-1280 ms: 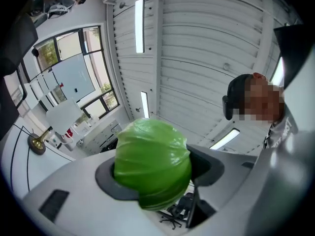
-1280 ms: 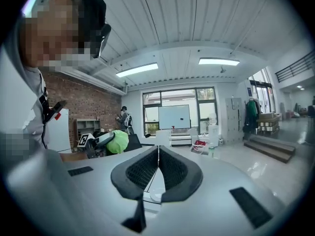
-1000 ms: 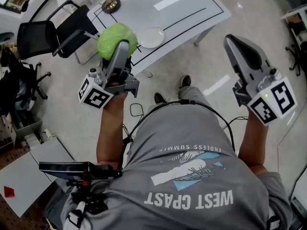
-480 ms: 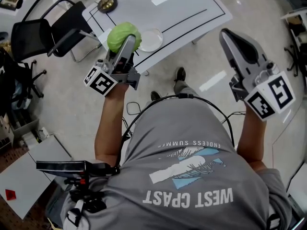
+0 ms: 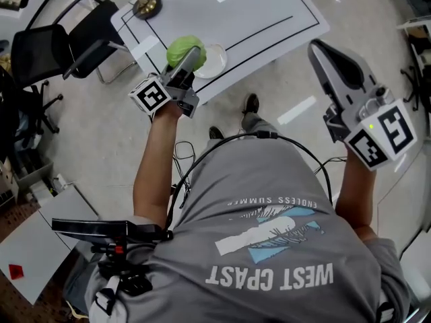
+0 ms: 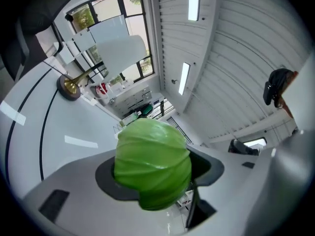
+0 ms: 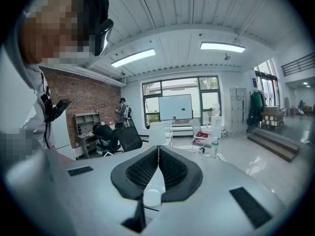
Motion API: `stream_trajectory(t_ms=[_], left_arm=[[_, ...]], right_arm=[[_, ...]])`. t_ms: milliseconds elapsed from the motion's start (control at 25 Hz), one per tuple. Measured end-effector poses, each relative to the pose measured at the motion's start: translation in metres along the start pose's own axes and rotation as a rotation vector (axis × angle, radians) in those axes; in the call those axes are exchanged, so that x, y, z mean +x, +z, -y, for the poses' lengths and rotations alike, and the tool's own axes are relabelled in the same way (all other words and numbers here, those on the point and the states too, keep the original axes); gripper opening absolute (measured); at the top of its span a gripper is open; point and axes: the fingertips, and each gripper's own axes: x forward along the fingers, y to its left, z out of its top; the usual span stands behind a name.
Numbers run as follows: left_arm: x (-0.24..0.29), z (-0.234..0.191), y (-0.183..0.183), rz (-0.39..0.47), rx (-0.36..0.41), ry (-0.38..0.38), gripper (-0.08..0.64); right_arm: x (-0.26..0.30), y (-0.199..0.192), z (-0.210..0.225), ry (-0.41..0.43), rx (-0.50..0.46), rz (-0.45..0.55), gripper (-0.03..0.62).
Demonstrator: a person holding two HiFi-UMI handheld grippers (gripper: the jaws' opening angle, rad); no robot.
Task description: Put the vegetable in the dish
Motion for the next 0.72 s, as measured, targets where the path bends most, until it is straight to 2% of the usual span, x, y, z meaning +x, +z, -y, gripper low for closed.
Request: stream_trajectory(t_ms=[120, 360, 720], left_arm=[[0.014, -0.029, -0.019, -0.104, -0.050, 0.053, 0.278], [0.037, -0.086, -0.069, -0.296, -0.061, 0.154, 0.278], [0.058, -0.129, -0.120, -0.512, -0.130, 0.203, 0.278]], right_arm=[[0.008, -0.001, 0.014, 0.013, 0.016, -0.022, 0.009], [0.013, -0.005, 0.030, 0.022, -0.004, -0.050, 0.008], [0.017, -0.017, 0.055, 0.020, -0.002, -0.062, 0.008]])
